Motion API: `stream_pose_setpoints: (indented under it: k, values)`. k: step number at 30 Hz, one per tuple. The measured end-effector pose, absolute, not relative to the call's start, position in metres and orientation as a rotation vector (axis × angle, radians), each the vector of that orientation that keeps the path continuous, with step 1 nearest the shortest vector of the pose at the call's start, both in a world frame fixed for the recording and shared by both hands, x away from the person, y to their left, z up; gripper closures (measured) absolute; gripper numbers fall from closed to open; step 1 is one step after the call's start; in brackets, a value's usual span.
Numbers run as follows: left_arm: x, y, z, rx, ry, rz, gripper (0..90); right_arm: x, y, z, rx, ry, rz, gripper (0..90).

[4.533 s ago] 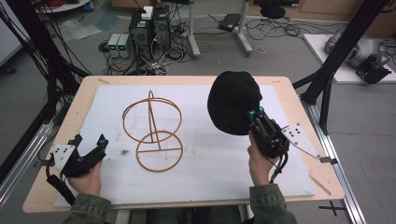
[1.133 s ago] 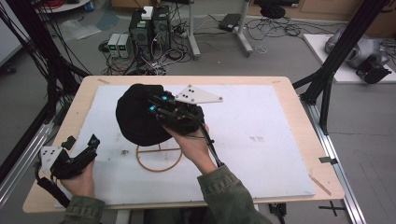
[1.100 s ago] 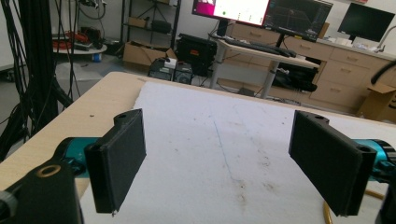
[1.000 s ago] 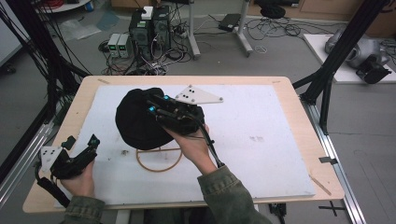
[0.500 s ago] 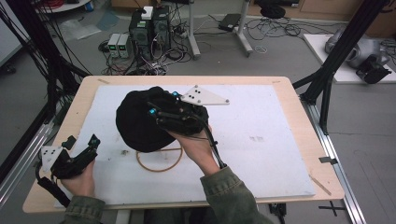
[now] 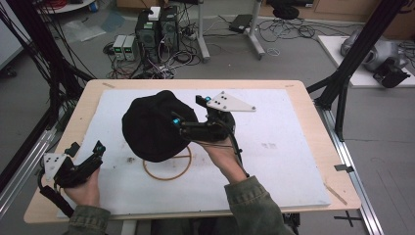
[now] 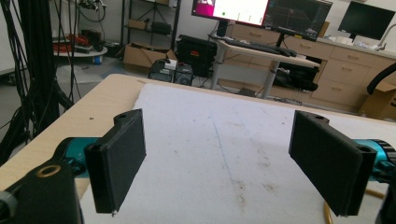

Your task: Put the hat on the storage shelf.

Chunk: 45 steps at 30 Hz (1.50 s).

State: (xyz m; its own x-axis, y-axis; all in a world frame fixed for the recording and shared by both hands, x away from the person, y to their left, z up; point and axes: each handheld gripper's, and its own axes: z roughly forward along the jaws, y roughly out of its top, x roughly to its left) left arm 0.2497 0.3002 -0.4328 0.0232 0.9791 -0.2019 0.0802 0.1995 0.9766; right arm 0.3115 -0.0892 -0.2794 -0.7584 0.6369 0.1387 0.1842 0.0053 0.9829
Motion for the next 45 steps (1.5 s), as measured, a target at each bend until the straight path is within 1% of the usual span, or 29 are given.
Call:
stream_pose_setpoints:
  k: [5,8,16,20,24,31,45]
  values:
    - [0.25,0.299,-0.433,1.136,1.326,0.998,18.9,0.311,-0.107,-0.286,0.869,1.922,1.798,11.0]
    - [0.251,0.298,-0.433,1.14,1.324,0.999,19.0,0.311,-0.128,-0.294,0.89,1.89,1.803,11.0]
    - [0.252,0.295,-0.433,1.147,1.318,0.999,19.0,0.309,-0.161,-0.307,0.936,1.851,1.754,11.0]
    - [0.252,0.294,-0.433,1.153,1.314,0.999,18.9,0.306,-0.184,-0.317,0.965,1.781,1.725,11.0]
    - [0.252,0.294,-0.432,1.153,1.313,1.002,18.9,0.303,-0.196,-0.325,0.981,1.761,1.678,11.0]
    - [0.253,0.292,-0.432,1.154,1.309,1.006,18.9,0.297,-0.229,-0.348,1.047,1.662,1.609,11.1]
    - [0.253,0.291,-0.432,1.151,1.312,1.01,18.7,0.286,-0.269,-0.38,1.146,1.489,1.419,11.1]
